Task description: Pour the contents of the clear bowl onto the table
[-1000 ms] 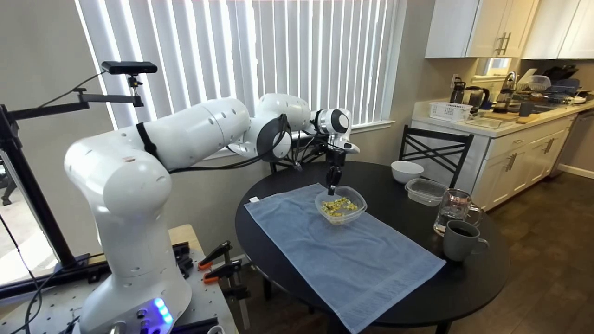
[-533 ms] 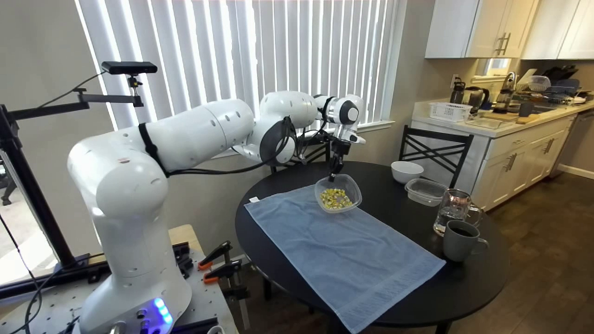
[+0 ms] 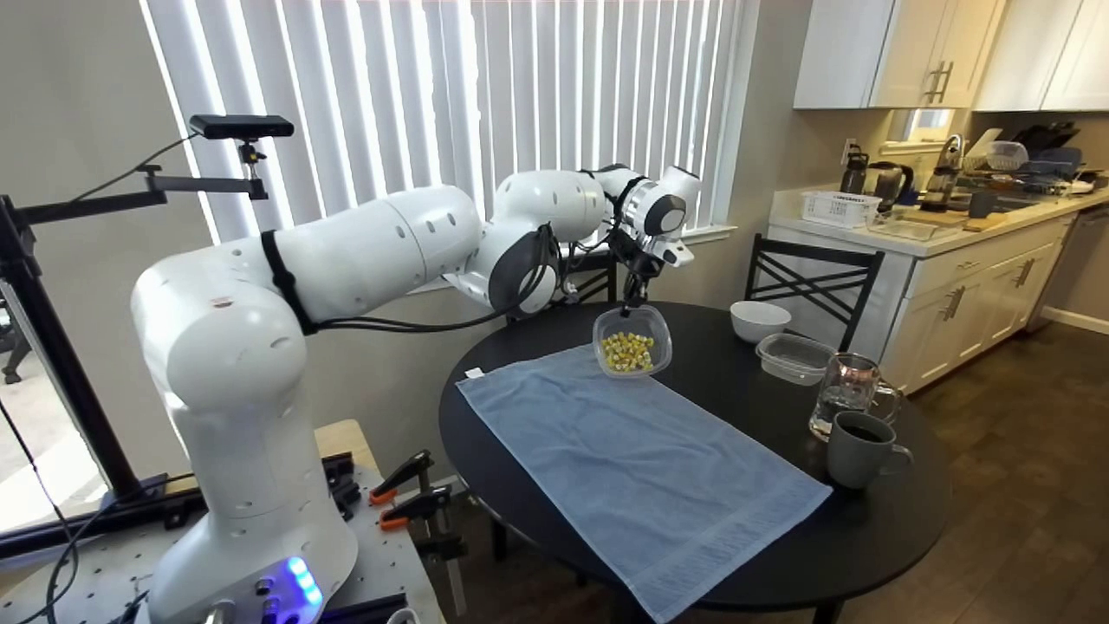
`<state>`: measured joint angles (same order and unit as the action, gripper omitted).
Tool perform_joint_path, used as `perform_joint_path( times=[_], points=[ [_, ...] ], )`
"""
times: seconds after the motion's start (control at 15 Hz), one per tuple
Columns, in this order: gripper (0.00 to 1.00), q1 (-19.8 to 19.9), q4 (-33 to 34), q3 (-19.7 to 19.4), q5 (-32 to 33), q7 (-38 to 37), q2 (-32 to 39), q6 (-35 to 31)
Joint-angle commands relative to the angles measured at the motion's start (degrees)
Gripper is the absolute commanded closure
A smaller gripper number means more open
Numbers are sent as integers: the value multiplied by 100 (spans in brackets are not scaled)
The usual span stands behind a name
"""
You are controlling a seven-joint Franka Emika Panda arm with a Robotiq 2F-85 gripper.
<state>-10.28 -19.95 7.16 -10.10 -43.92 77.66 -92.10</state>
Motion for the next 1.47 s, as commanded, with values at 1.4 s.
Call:
perform_joint_path(
  times=[1.4],
  points=[
    [97,162,-110,876,-974,1852,322,-2266]
  ],
)
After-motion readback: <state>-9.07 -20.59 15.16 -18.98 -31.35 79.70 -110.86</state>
